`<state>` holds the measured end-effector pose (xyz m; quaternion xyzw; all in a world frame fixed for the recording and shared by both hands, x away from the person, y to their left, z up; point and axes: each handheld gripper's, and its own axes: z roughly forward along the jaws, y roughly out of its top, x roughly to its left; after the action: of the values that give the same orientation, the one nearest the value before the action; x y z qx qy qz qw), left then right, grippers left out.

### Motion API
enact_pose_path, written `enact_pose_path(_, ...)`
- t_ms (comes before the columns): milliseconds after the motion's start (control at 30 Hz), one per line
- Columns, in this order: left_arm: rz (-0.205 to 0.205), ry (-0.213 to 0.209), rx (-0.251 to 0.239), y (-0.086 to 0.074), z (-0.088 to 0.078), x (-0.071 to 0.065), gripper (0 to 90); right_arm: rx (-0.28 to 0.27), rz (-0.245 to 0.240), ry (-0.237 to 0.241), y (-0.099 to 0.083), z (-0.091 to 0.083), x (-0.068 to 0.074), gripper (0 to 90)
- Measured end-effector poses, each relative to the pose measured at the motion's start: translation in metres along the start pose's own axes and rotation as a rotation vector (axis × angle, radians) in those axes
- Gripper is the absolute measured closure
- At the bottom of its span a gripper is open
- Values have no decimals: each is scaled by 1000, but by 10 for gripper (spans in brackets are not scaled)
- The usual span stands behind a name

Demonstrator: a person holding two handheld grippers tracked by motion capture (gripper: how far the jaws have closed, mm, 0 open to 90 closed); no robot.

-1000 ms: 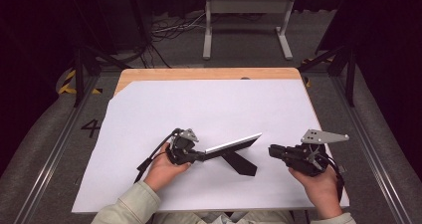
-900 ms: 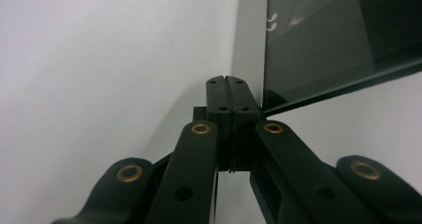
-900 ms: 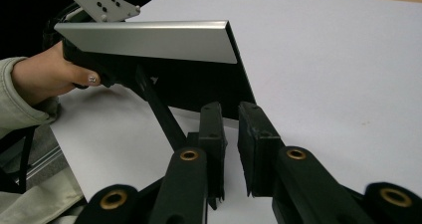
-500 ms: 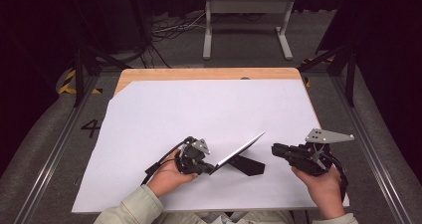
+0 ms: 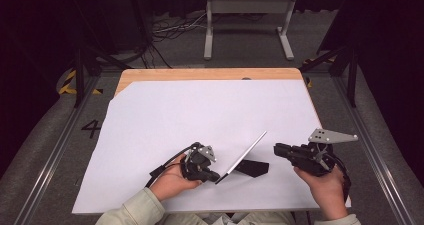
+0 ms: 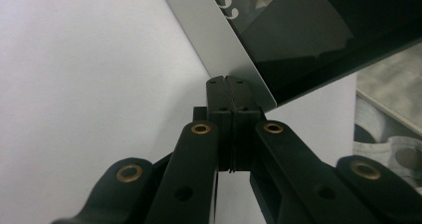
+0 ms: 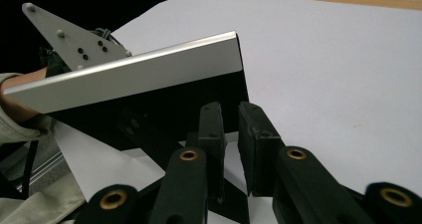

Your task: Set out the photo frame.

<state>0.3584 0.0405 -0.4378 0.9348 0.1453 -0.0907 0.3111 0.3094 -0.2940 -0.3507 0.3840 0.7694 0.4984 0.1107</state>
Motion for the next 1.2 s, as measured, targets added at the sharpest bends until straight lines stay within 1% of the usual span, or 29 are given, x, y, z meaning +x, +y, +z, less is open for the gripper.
enact_pose_path(167, 24, -36, 17, 1, 3, -4, 900, -1, 3, 2, 0, -1, 0, 799)
enact_pose_path(233, 45, -49, 30, 3, 4, -6, 900, -2, 0, 2, 0, -1, 0, 799)
enact_pose_path(300, 45, -49, 30, 3, 5, -8, 900, -2, 0, 1, 0, -1, 0, 799)
enact_pose_path(333, 57, -68, 34, 4, 7, -10, 900, -3, 2, 2, 0, -1, 0, 799)
enact_pose_path(367, 58, -75, 33, 5, 8, -12, 900, -6, 1, 3, 1, -2, 0, 799)
enact_pose_path(400, 71, -82, 42, 7, 11, -16, 900, -8, 0, 0, 1, -3, 0, 799)
enact_pose_path(500, 87, -97, 48, 11, 15, -20, 900, -11, 1, 1, 1, -4, 0, 798)
enact_pose_path(533, 90, -92, 51, 12, 16, -21, 900, -11, 0, 0, 1, -4, 0, 798)
enact_pose_path(600, 94, -102, 51, 14, 18, -23, 900, -11, -1, 0, 1, -4, 0, 798)
enact_pose_path(733, 102, -109, 49, 17, 21, -25, 900, -15, 0, -3, 2, -6, 0, 797)
enact_pose_path(833, 114, -120, 53, 21, 26, -30, 900, -21, 4, -6, 2, -8, 0, 797)
enact_pose_path(900, 131, -117, 51, 24, 28, -32, 900, -26, 2, -9, 2, -10, -1, 797)
enact_pose_path(933, 131, -117, 51, 24, 28, -32, 900, -26, 5, -10, 2, -10, -1, 797)
enact_pose_path(967, 130, -124, 56, 26, 31, -35, 900, -28, 5, -11, 2, -11, -1, 797)
enact_pose_path(1000, 135, -129, 50, 27, 32, -36, 900, -29, 6, -12, 2, -11, -1, 796)
enact_pose_path(1100, 146, -130, 51, 31, 36, -38, 900, -31, 7, -13, 2, -13, -1, 794)
enact_pose_path(1133, 143, -129, 56, 32, 36, -39, 900, -32, 9, -13, 2, -13, -1, 793)
enact_pose_path(1200, 150, -129, 50, 34, 39, -41, 900, -34, 8, -15, 3, -14, -2, 793)
